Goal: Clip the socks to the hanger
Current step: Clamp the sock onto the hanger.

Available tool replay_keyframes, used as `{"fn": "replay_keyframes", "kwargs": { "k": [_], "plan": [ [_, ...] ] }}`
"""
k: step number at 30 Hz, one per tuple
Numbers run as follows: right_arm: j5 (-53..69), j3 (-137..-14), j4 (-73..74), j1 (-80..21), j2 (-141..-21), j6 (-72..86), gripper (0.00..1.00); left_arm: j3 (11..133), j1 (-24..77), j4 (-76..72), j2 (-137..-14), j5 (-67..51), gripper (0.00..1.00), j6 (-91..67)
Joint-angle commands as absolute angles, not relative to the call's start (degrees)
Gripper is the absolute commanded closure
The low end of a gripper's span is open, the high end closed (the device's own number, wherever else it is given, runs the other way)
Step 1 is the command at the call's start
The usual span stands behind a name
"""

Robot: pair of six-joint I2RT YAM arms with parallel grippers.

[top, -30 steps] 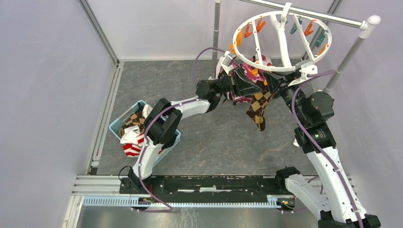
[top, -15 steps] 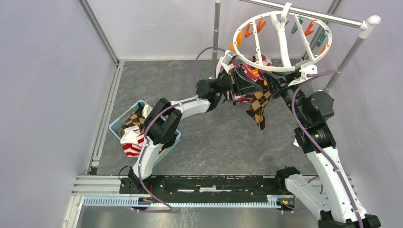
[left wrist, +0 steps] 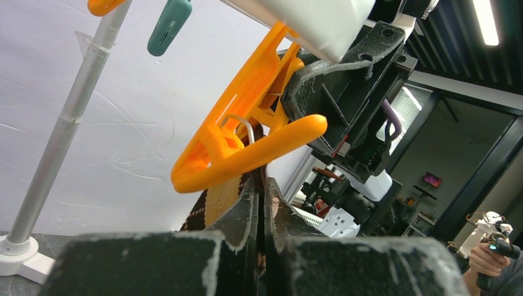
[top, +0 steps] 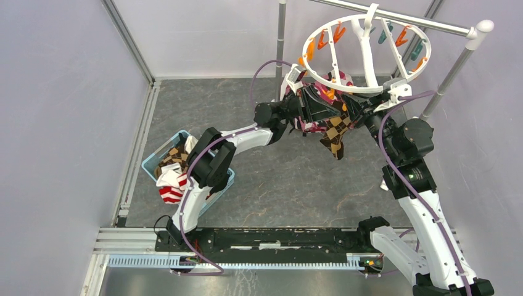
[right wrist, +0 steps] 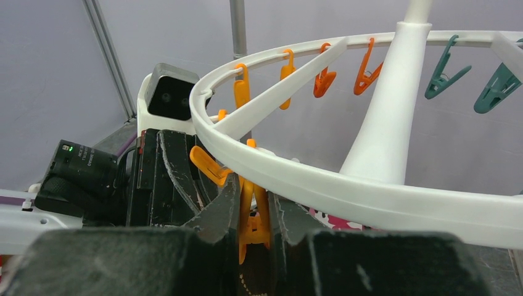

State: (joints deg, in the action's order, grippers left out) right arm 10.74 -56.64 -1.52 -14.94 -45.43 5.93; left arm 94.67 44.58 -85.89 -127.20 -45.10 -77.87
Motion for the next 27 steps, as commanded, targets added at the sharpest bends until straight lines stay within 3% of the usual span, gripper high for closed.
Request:
{"fn": "replay_keyframes", "kwargs": {
  "k": [1, 7, 14, 19, 22, 27],
  "plan": [
    [14.41, -58.97, -0.12, -15.23, -45.09, 5.65, 0.96, 97.16, 43.86, -99.48, -126.94, -43.4, 0.98, -79.72],
    [14.59, -58.97, -0.16, -15.13, -45.22, 5.64, 0.91, 97.22, 43.86, -99.5, -126.99, -43.33, 0.98, -79.72],
    [14.41, -58.89, -0.17, -15.17, -44.92, 5.72, 0.61, 97.12, 43.86, -99.48, -127.18, -42.93, 0.98, -79.98],
    [13.99, -58.89, -0.1, -15.15, -44.31, 5.54, 0.49, 96.95, 43.86, -99.47, -127.21, -42.44, 0.93, -79.98],
    [13.14, -58.97, 1.51, -15.18, -43.65, 5.12, 0.41, 96.09, 43.86, -99.4, -127.04, -41.99, 0.86, -79.76],
    [10.62, -57.52, 2.9, -15.2, -40.48, 3.73, 0.26, 90.44, 43.7, -98.97, -124.9, -40.66, 0.62, -77.86]
  ]
}}
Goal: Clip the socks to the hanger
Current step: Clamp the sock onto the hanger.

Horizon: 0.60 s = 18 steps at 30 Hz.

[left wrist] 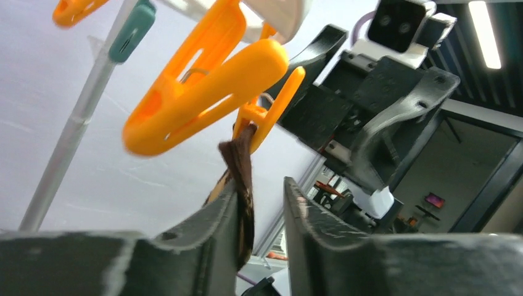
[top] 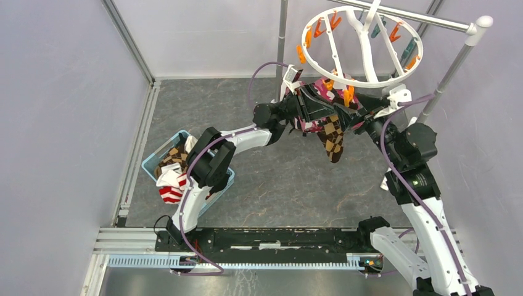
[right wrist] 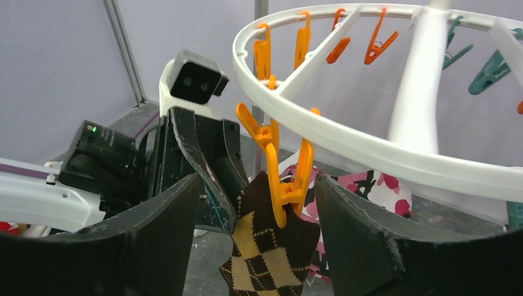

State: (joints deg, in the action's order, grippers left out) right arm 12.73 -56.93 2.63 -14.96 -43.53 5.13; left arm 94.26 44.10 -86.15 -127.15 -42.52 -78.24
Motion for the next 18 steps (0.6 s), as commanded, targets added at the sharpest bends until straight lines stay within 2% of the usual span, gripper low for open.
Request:
{"fn": "replay_keyframes", "kwargs": {
  "k": [1, 4, 9, 15, 18],
  "plan": [
    [9.81, -56.76, 3.08, -15.21, -39.39, 3.33, 0.24, 88.49, 43.56, -98.97, -124.22, -40.34, 0.58, -77.47],
    [6.91, -54.72, 4.65, -15.16, -35.95, 1.96, 0.17, 81.34, 43.17, -98.96, -121.58, -39.5, 0.47, -74.93],
    [4.54, -49.41, 5.53, -15.14, -29.75, 1.82, 0.12, 71.31, 42.34, -98.74, -116.83, -38.63, 0.37, -70.94],
    [5.15, -43.68, 8.34, -15.19, -23.6, 2.5, 0.12, 58.5, 41.92, -93.18, -109.56, -37.04, 0.34, -61.44],
    [9.65, -40.18, 9.32, -15.17, -19.72, 3.3, 0.13, 50.72, 41.92, -84.6, -103.29, -35.92, 0.34, -53.08]
  ]
}}
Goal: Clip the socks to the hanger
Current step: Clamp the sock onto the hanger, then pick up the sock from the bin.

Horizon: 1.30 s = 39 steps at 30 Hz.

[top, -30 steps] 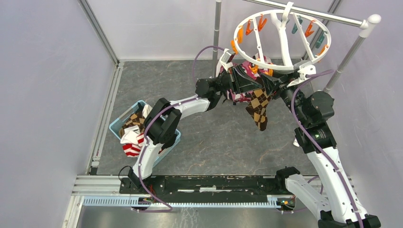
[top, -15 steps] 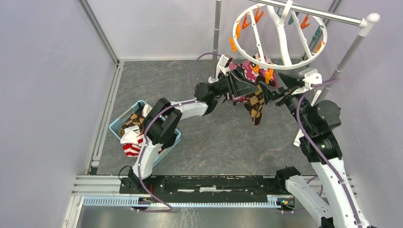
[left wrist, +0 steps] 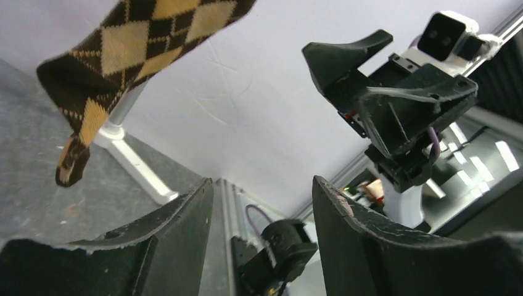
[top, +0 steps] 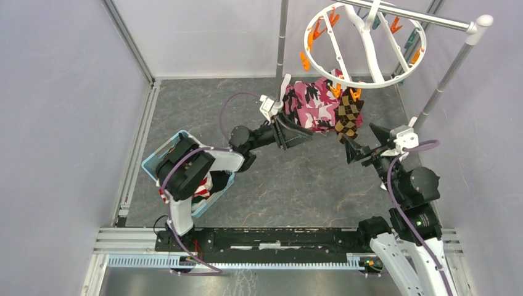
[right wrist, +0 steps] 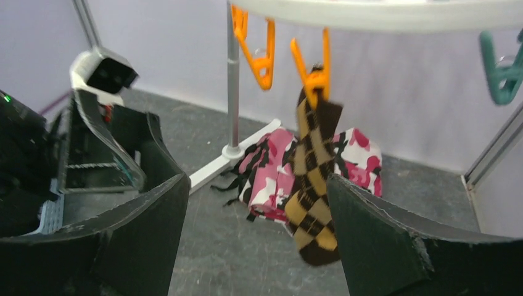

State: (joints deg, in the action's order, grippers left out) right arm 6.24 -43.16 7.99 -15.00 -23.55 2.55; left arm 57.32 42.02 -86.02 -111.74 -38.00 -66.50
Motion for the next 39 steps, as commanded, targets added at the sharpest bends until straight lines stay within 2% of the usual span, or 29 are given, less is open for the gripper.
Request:
{"fn": "replay_keyframes", "kwargs": {
  "k": [1, 6, 10, 18, 28, 33, 39],
  "plan": [
    [11.16, -39.02, 9.52, -15.19, -18.38, 3.42, 0.13, 47.98, 41.99, -81.02, -100.57, -35.19, 0.34, -49.7],
    [22.63, -30.02, 6.71, -15.2, -14.09, 3.86, 0.14, 37.64, 43.24, -50.74, -80.58, -24.76, 0.28, -28.97],
    [29.85, -24.36, 2.56, -15.14, -15.14, 4.46, 0.15, 34.85, 43.33, -28.65, -66.85, -15.39, 0.16, -19.91],
    [37.29, -18.86, -6.53, -15.23, -20.07, 5.02, 0.17, 32.53, 43.33, -5.39, -49.6, -0.98, 0.0, -17.84],
    [36.67, -13.01, -13.91, -15.47, -21.91, 8.72, 0.18, 37.63, 43.25, 12.98, -39.94, 19.71, 0.0, -21.57],
    [36.66, -12.15, -16.22, -15.77, -23.8, 8.8, 0.18, 43.42, 42.71, 24.78, -42.22, 33.06, 0.09, -23.23],
    [36.83, -11.3, -17.46, -15.92, -25.33, 8.98, 0.18, 44.84, 39.09, 29.34, -44.38, 37.71, 0.2, -25.27]
  ]
}}
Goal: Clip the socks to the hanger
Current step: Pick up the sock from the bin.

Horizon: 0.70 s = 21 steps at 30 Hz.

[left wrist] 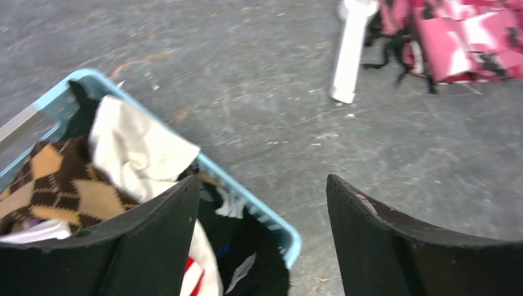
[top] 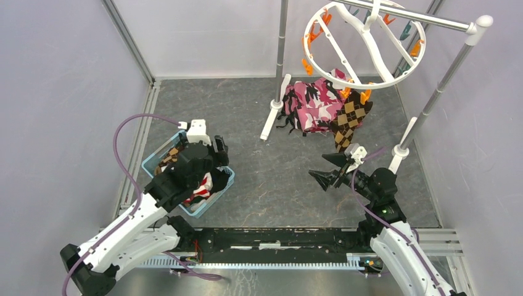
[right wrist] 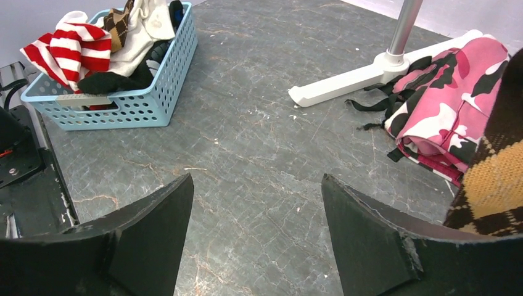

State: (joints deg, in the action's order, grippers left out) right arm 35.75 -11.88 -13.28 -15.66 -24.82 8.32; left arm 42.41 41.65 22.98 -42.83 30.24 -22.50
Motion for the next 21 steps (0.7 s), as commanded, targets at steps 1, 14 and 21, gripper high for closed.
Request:
{"fn": "replay_keyframes", "kwargs": {
  "k": [1, 14, 21],
  "plan": [
    [36.79, -11.09, -17.62, -15.91, -25.24, 9.01, 0.18, 45.1, 37.32, 30.74, -44.8, 37.64, 0.28, -25.04],
    [34.73, -9.84, -18.31, -15.98, -25.34, 8.5, 0.18, 40.82, 13.18, 29.16, -46.74, 23.88, 0.43, -25.96],
    [34.63, -9.58, -18.32, -16.19, -25.83, 8.4, 0.18, 38.9, 12.49, 27.9, -50.94, 24.99, 0.45, -27.98]
  ]
}}
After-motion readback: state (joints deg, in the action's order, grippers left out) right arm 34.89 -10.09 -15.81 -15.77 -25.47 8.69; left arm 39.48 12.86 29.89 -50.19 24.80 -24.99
